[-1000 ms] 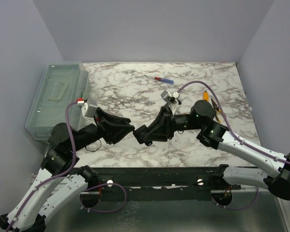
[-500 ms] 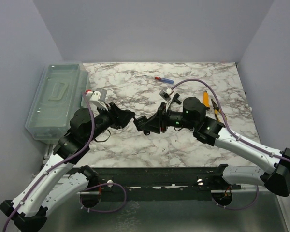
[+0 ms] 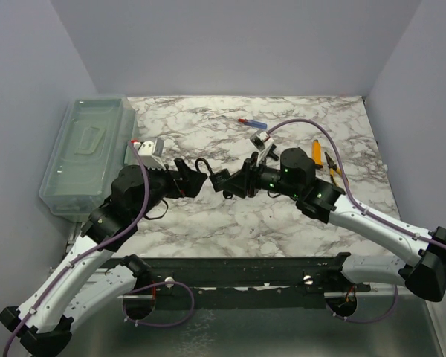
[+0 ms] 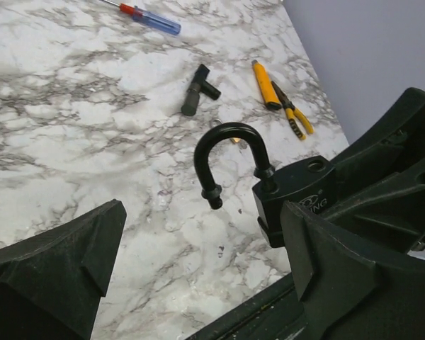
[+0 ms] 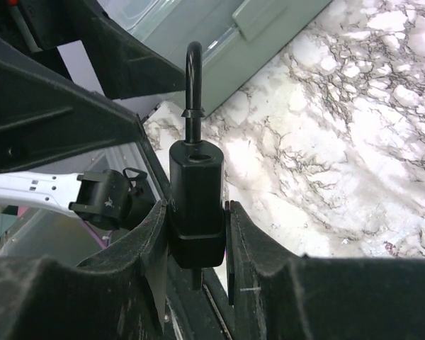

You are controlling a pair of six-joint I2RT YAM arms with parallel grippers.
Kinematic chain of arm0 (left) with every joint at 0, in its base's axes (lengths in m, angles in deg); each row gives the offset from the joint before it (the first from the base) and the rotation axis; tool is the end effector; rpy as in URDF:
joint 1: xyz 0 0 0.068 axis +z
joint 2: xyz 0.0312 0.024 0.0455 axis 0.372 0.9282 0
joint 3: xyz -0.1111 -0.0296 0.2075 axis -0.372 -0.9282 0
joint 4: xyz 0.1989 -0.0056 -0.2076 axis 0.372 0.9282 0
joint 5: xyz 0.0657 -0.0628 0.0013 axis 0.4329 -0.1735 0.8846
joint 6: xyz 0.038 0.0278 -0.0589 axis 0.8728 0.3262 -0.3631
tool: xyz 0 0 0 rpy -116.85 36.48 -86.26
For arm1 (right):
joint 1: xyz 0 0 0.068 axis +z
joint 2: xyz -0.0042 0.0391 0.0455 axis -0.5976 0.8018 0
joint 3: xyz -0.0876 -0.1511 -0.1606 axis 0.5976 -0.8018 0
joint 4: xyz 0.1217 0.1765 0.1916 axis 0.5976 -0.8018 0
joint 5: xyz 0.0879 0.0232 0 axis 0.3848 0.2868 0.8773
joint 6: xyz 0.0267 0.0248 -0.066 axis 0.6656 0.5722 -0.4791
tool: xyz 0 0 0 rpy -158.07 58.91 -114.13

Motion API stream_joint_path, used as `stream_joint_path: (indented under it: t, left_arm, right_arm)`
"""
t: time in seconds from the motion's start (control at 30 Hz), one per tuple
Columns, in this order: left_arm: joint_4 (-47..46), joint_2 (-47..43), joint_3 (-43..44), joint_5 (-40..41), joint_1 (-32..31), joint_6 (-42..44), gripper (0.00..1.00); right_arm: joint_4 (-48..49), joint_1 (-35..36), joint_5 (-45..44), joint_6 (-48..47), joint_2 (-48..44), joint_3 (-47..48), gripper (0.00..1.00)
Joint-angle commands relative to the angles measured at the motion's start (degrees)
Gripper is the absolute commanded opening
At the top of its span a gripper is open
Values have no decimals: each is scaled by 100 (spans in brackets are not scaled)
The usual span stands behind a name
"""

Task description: Unlock with the key

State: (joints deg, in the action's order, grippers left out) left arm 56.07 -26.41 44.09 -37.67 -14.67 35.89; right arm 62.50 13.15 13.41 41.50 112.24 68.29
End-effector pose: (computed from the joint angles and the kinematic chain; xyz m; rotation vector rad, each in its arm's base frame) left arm 0.1914 -0.1400 0.3333 0.0461 1.8848 -0.8306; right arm 0.2077 0.2748 0.2961 -0.6079 1.8094 1.2051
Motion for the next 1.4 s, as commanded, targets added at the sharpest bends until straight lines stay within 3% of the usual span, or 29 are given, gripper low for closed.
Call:
stream_joint_path:
  t: [0.0,0.27,0.43,0.77,1.07,1.37]
  left_arm:
    - [382,-66,309,823,-18,492,99]
    - [410,6,108,2062,-19,1022,99]
    - [269,-121,-231,2458,-12,1146,99]
    - [157,-486,-495,2626,-14,1130,99]
    - [153,-421,-504,2558,4,1131,99]
    - [96,-334,-513,2441,56,1151,99]
  right_arm:
    - [371,-1,-262,-46,-186,-59,0]
    - [199,-1,-999,437,-88,-517,0]
    - [442,-29,-1083,802,527,-629,0]
    - [1190,-474,-166,1226,2335,-2,0]
    - [2201,-1282,983,1952,3918,692,0]
    - [2424,-1545,825,2311,4904,1361,0]
